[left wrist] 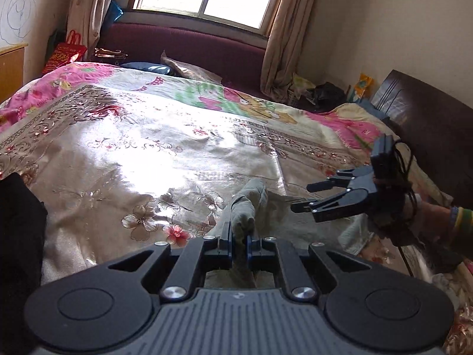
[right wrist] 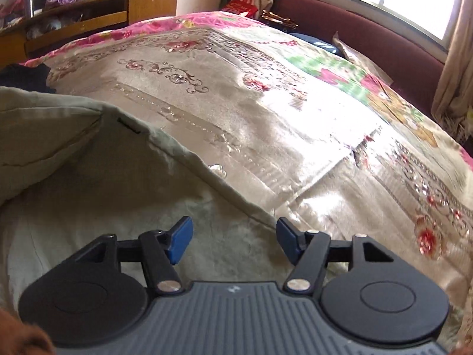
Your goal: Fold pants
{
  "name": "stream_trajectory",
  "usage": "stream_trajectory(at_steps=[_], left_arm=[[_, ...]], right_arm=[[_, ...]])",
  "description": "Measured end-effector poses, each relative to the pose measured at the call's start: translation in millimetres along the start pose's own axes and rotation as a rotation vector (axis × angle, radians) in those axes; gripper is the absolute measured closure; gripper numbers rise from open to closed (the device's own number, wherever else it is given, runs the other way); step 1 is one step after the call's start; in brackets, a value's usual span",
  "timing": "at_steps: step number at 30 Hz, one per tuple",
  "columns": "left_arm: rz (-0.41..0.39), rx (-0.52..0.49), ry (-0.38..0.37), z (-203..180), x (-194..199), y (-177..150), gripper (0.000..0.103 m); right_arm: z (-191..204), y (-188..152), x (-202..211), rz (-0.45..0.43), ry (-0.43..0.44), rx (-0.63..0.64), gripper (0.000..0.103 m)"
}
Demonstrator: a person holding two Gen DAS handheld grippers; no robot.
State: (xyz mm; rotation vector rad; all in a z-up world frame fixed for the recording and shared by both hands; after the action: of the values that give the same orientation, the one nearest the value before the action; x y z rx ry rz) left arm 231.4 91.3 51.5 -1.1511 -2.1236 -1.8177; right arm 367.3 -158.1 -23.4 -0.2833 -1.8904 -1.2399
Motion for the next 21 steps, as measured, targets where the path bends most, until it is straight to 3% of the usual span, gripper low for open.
stream_trajectory(at_steps=[8, 9, 10, 11, 15, 21], left_arm=[[0.023, -0.028, -0.072, -7.5, 39.1, -19.1, 0.078], [0.02, -0.026, -0.064, -6.9, 41.6, -21.1, 0.078], [0.019, -0.016, -0.054, -4.5, 43.9, -22.7, 0.078], [0.016, -0.002, -0.047, -0.7, 45.4, -24.1, 0.078], [-0.005, 0.047, -0.016, 18.0, 47.2, -21.5, 0.078], [-0.073, 0.011, 0.024, 20.8, 55.4, -7.9, 0.078]], right_arm=[[17.9, 20.6, -37.7, 0.139, 0.057, 0.293, 0.042], [18.7, 20.3, -41.5, 0.159, 0.061, 0.29, 0.06], [18.8, 19.3, -44.9, 0.185, 0.046, 0.28, 0.095], [17.2, 17.7, -45.5, 0.209, 0.02, 0.267, 0.102], [14.2, 10.2, -20.4, 0.215, -0.018, 0.248, 0.102], [3.2, 15.0, 69.3, 0.068, -0.157, 0.128, 0.102]])
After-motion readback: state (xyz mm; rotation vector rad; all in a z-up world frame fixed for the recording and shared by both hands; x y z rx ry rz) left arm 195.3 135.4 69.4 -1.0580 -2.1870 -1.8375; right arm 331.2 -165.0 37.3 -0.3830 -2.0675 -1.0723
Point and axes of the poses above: each gripper's, at about its wrist camera, not at the fingertips, and x roughly against the way its jaws point, z to its left, y to its top, the point moved 5 cm from there along -x, roughly the way its jaws point, and after that the axes turned 2 degrees about -x, right-handed, at the moved point
